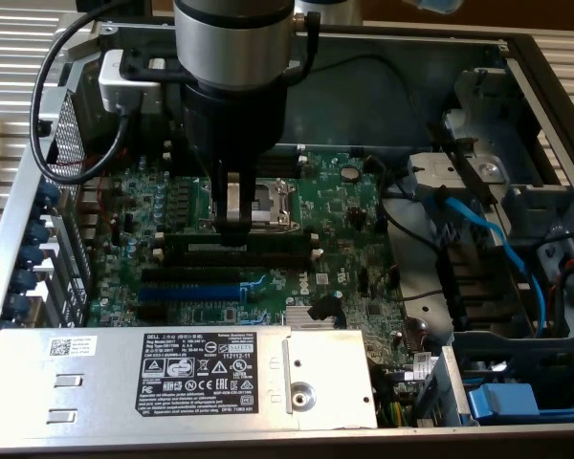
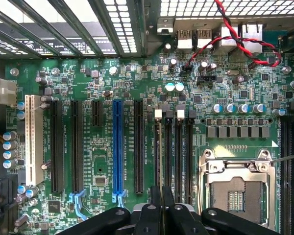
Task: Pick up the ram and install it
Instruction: 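Insert the ram into the slot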
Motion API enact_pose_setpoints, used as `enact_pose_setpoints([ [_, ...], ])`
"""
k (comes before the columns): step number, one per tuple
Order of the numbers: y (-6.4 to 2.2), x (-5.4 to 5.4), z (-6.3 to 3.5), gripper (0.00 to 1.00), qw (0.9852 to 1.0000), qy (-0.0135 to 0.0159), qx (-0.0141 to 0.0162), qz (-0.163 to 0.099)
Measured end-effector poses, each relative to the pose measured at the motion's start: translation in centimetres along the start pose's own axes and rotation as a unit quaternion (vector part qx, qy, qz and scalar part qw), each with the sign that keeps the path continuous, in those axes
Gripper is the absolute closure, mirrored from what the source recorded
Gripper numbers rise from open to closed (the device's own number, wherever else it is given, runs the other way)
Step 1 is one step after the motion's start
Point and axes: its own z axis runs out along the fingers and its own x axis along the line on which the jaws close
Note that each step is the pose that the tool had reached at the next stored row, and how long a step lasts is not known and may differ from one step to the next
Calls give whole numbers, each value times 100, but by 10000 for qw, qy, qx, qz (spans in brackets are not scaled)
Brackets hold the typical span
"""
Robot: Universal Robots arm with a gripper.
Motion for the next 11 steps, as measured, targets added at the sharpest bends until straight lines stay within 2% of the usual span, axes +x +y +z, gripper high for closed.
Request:
enact_pose_setpoints([
  [11, 0, 6, 0, 88, 10000, 6, -1, -1],
])
